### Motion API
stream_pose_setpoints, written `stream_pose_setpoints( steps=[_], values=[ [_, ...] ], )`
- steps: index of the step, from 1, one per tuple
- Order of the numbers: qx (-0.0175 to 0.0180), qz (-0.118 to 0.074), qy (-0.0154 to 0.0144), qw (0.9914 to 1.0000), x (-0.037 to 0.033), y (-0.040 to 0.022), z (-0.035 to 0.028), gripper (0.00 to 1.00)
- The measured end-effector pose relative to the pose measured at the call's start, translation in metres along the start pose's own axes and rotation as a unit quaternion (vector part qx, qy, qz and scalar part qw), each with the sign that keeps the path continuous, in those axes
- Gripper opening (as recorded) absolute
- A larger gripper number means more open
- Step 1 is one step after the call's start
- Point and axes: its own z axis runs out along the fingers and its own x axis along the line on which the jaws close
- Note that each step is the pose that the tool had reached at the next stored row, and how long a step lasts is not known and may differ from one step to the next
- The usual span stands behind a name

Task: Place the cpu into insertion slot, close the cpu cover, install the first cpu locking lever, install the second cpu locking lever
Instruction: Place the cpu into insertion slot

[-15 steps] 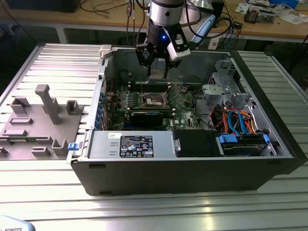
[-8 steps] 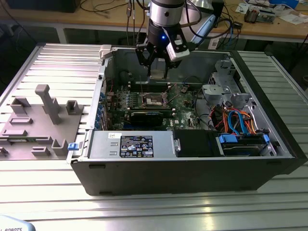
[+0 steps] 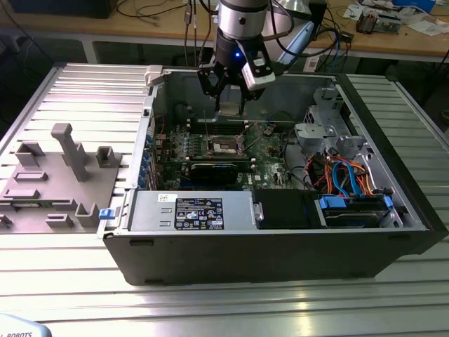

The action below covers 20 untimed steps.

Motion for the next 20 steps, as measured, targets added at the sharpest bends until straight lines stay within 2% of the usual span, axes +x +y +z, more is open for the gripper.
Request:
stream_pose_setpoints(
  steps=[8, 20],
  values=[
    [-0.0003, 0.017, -0.0015, 0.99985, 0.0000, -0.0001, 0.0010, 0.55],
    [-0.0006, 0.032, -0.0028, 0.99947, 0.0000, -0.0002, 0.0018, 0.55]
  ],
)
